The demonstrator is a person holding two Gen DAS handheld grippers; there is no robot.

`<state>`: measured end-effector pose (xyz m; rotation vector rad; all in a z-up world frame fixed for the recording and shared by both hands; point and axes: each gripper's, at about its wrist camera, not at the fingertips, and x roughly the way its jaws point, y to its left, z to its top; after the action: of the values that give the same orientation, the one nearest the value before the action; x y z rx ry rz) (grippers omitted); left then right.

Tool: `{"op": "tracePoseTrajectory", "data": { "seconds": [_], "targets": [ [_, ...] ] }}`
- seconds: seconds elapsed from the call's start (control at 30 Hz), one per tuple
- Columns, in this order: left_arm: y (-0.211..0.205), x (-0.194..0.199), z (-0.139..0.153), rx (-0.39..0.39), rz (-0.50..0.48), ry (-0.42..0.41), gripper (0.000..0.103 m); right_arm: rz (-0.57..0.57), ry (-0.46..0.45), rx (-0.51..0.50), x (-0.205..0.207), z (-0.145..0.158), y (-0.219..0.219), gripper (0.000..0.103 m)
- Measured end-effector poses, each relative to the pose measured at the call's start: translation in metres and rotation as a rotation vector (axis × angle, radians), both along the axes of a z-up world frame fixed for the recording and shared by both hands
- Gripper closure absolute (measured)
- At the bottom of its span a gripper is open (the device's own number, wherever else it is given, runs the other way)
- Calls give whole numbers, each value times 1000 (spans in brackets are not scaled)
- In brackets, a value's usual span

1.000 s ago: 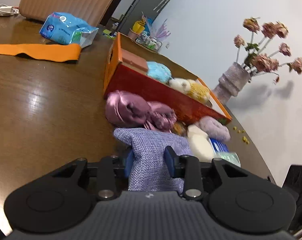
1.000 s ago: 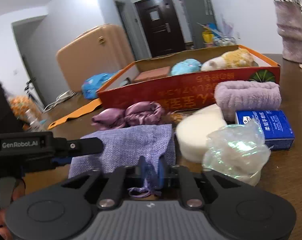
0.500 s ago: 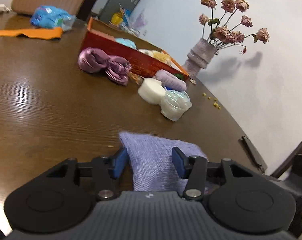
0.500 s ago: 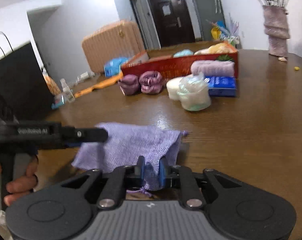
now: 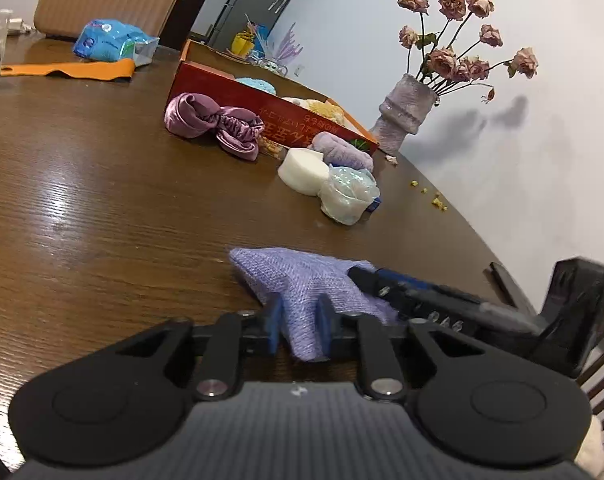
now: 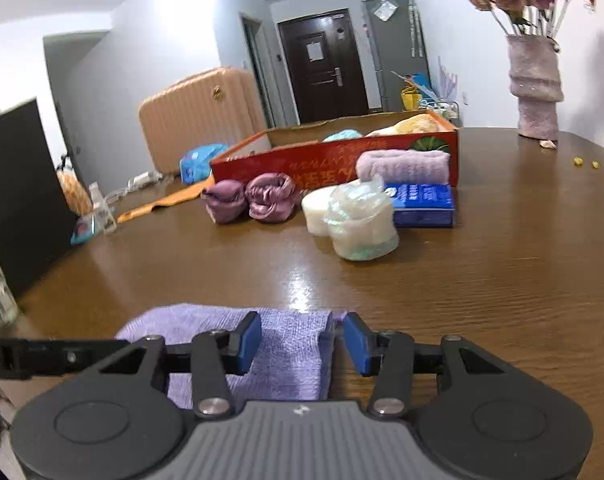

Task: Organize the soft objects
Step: 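Carry the purple bag with both grippers into the box and open them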

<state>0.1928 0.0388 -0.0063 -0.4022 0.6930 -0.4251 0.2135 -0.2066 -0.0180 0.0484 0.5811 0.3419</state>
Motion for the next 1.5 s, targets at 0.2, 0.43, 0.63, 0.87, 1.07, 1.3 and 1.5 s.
{"op": "tracePoseTrajectory", "data": {
  "seconds": [0.2, 0.43, 0.63, 0.87, 1.07, 1.3, 1.5],
  "targets": [
    [-4, 3, -2, 4, -26, -2, 93, 17, -75, -139, -15, -6, 15, 72],
    [-4, 5, -1, 10, -41, -2, 95, 36, -89, -160, -17, -6, 19, 85],
    [-1, 25, 15, 18, -41, -46, 95, 62, -52, -25, -5, 3, 8, 98],
    [6, 104, 87, 43, -90, -222, 95, 118, -184, 3, 61, 86, 8, 98],
    [10, 219, 124, 148, -26, -267, 95, 154, -158, -29, 197, 133, 31, 98],
    [1, 346, 72, 395, 53, -90, 95, 112, 91, -76, 352, 86, 70, 97],
    [-3, 373, 46, 529, 17, -45, 82, 126, 147, -140, 382, 62, 94, 85]
  ]
}}
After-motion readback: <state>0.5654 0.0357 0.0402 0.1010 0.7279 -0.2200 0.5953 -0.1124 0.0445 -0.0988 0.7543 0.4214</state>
